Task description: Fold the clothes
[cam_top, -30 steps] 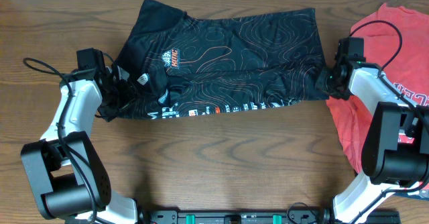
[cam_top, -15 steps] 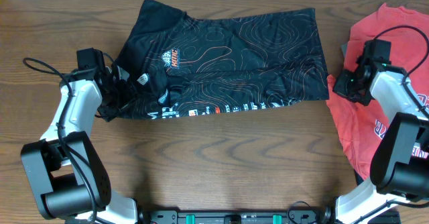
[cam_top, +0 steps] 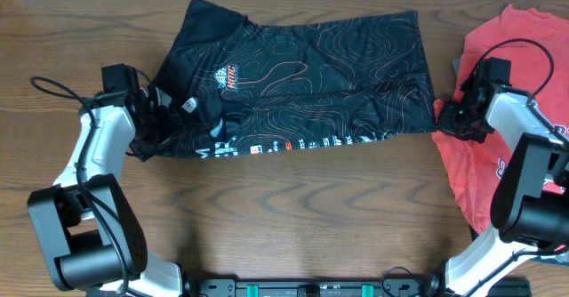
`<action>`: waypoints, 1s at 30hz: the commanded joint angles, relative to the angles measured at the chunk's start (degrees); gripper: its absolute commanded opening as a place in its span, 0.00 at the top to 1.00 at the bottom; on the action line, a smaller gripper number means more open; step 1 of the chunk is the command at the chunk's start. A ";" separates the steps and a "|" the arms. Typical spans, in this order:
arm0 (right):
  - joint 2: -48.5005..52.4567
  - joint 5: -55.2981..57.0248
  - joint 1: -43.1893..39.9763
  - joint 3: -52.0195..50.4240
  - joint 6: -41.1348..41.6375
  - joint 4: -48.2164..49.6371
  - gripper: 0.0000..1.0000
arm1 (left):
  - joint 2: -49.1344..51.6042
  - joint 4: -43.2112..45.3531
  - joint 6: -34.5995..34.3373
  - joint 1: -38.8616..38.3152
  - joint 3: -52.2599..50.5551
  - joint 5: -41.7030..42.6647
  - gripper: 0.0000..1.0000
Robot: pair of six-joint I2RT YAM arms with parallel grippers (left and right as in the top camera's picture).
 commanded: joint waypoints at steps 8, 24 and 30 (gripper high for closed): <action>0.00 20.46 -12.35 1.14 14.47 -1.29 0.91 | -1.36 -0.96 0.52 0.20 0.09 -0.92 0.27; -7.89 -23.76 -11.52 1.46 -5.44 1.20 0.59 | -1.36 -2.38 0.52 0.20 0.09 -0.94 0.17; -8.15 -17.86 -6.19 1.16 -6.25 -2.43 0.49 | -1.36 -2.64 0.52 0.20 0.09 -3.32 0.16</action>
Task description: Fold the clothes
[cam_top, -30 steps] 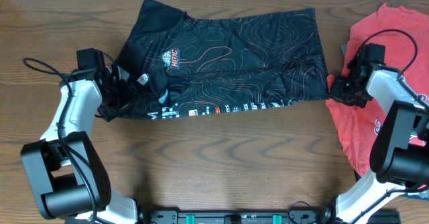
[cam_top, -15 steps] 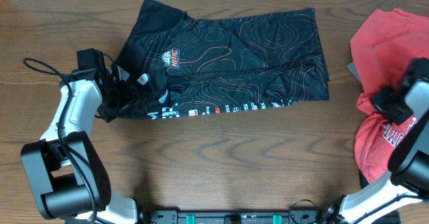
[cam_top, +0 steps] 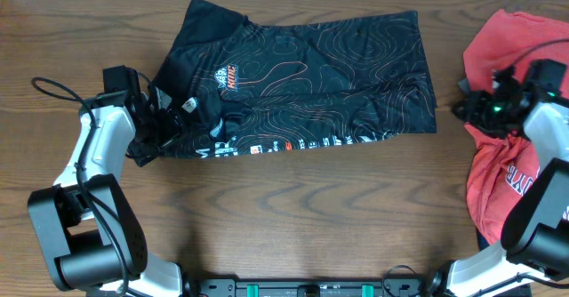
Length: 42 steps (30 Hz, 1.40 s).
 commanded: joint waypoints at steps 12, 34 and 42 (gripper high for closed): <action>-0.20 9.35 7.45 -0.79 -1.99 -0.39 0.48 | 2.21 3.26 0.48 0.20 -0.72 -6.86 0.16; 2.82 9.38 10.14 -0.87 -2.01 -1.03 0.44 | 5.35 4.15 0.50 0.20 -2.58 -6.88 0.94; 5.25 9.38 12.66 -0.92 -0.85 0.31 0.44 | 5.35 4.83 0.48 0.20 -3.10 -7.39 0.94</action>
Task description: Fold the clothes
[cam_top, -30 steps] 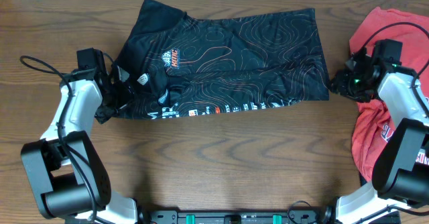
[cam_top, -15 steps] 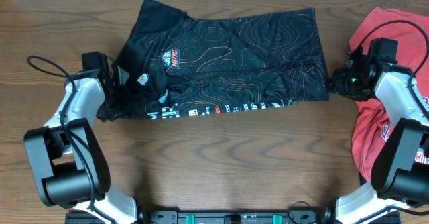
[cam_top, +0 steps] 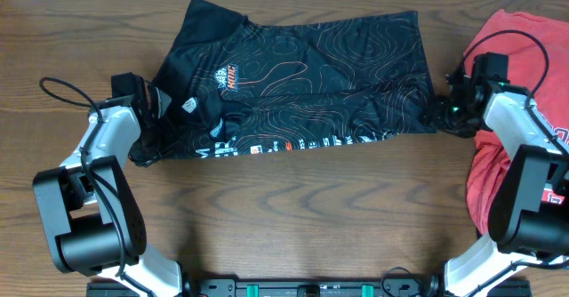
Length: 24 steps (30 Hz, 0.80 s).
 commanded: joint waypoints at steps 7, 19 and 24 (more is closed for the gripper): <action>4.98 1.31 3.06 -0.55 4.24 2.89 0.43 | 0.76 1.27 0.31 0.20 -1.03 -1.16 0.45; 7.96 3.48 3.08 -0.52 9.57 4.33 0.78 | 0.79 4.24 0.33 0.20 -1.07 -1.14 0.87; 7.96 5.73 3.08 -0.52 9.55 2.43 0.99 | 0.79 4.13 0.33 0.20 -1.07 -1.14 0.94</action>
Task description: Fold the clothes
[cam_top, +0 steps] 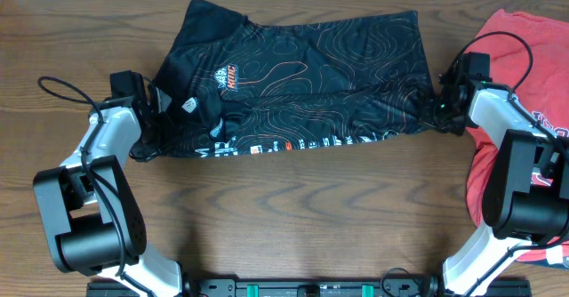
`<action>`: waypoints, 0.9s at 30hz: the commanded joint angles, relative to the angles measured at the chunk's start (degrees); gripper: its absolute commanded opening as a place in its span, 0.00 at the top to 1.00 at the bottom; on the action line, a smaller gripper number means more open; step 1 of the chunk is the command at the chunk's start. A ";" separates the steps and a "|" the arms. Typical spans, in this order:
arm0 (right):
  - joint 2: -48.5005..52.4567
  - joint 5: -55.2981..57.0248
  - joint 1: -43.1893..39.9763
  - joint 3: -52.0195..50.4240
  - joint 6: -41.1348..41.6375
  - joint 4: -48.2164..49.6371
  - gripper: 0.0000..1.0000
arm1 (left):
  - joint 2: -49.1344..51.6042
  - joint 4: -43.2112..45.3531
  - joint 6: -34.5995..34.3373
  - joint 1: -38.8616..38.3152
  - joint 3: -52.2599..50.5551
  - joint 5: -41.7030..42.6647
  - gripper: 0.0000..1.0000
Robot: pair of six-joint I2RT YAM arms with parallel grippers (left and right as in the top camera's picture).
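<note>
A black shirt (302, 75) with thin orange contour lines lies spread on the wooden table, an orange logo (228, 76) near its left end. My left gripper (149, 126) sits at the shirt's lower left edge, where the cloth is bunched. Over at the shirt's lower right corner is my right gripper (438, 112). Both sets of fingers are dark against the dark cloth, so I cannot tell whether either is open or shut.
A red shirt (520, 57) lies crumpled at the table's right edge, under and behind my right arm. Bare wood (293, 217) runs along the front of the table. A cable loops out left of my left arm.
My right gripper has shifted slightly left, onto the black shirt's lower right corner. The left gripper and both shirts look unchanged.
At first the red shirt reached the black shirt's right edge, with my right gripper on it. Then the red shirt lay further right, gripper with it. After that the right gripper was back at the black shirt's right edge. The left gripper stayed at the left edge.
</note>
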 commanded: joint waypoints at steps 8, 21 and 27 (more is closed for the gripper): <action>1.68 14.93 -0.48 -0.98 4.46 -9.60 0.99 | 0.72 -7.96 0.28 1.14 -0.66 -1.25 0.94; -7.21 23.71 -0.85 -0.98 10.71 -25.31 0.99 | -1.64 -25.42 -1.18 11.82 -0.66 -0.63 0.94; -8.70 23.26 -0.74 -0.98 10.80 -27.93 0.80 | -5.99 -24.90 1.22 12.26 -0.66 4.96 0.94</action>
